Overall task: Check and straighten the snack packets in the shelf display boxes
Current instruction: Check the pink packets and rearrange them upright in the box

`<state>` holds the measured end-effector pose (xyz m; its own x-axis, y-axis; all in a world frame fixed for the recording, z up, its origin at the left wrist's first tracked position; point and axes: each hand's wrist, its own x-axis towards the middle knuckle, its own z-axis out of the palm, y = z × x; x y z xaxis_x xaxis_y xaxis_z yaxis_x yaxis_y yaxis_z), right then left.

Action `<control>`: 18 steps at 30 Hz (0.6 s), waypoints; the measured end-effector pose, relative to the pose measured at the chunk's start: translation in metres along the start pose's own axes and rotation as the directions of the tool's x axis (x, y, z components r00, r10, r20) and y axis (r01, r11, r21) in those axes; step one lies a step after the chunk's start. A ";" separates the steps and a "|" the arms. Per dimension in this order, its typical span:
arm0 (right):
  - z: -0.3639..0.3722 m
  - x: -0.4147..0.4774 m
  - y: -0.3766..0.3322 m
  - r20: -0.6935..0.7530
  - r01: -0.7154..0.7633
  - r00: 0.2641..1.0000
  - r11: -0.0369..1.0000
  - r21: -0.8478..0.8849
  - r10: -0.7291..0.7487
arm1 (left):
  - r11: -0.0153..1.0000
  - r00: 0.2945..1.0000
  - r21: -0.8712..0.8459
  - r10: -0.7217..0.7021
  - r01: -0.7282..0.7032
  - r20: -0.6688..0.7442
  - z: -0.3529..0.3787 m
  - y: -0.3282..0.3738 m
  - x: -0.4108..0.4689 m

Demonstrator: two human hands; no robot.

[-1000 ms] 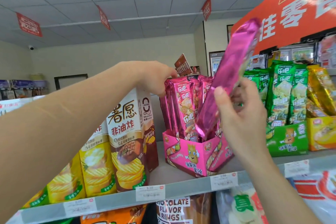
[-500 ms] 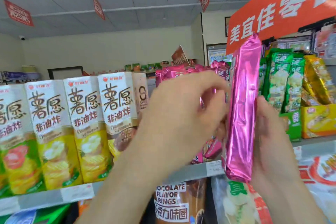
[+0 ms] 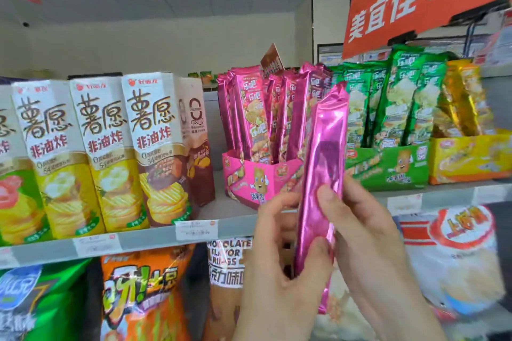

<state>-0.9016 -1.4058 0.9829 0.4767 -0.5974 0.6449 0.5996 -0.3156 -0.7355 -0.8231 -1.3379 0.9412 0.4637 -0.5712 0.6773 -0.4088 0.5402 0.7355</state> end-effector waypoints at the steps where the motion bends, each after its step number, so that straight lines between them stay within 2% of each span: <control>1: -0.006 -0.003 0.002 0.020 0.010 1.000 0.998 -0.054 -0.009 | 1.000 1.000 -0.021 -0.019 0.018 -0.023 0.004 -0.002 -0.004; 6: -0.032 -0.024 0.013 0.105 -0.112 0.988 0.994 0.003 0.112 | 0.996 0.988 -0.056 -0.080 0.073 -0.133 0.031 -0.002 -0.016; 9: -0.041 -0.026 0.023 0.092 -0.154 0.982 0.982 -0.106 0.164 | 0.995 0.978 -0.088 -0.066 0.049 -0.199 0.047 0.002 -0.020; 11: -0.051 -0.026 0.027 0.163 -0.239 0.950 0.956 -0.170 0.267 | 0.993 0.966 -0.114 -0.062 0.034 -0.249 0.055 0.000 -0.021; 13: -0.063 -0.036 0.029 0.313 -0.237 0.912 0.964 -0.122 0.264 | 0.993 0.959 -0.112 -0.068 0.038 -0.274 0.061 0.003 -0.021; 15: -0.074 -0.048 0.026 0.433 -0.298 0.863 0.955 0.019 0.261 | 0.991 0.942 -0.123 -0.084 0.046 -0.324 0.063 0.006 -0.021; 16: -0.081 -0.056 0.024 0.463 -0.346 0.841 0.936 0.065 0.279 | 0.989 0.934 -0.135 -0.102 0.059 -0.341 0.064 0.007 -0.021; 18: -0.090 -0.060 0.019 0.466 -0.363 0.832 0.931 0.044 0.303 | 0.985 0.925 -0.145 -0.138 0.091 -0.355 0.066 0.008 -0.022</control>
<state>-0.9761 -1.4420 0.9114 0.8773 -0.2489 0.4104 0.4129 -0.0446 -0.9097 -0.8883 -1.3613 0.9334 0.7642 -0.3833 0.5187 -0.2463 0.5699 0.7840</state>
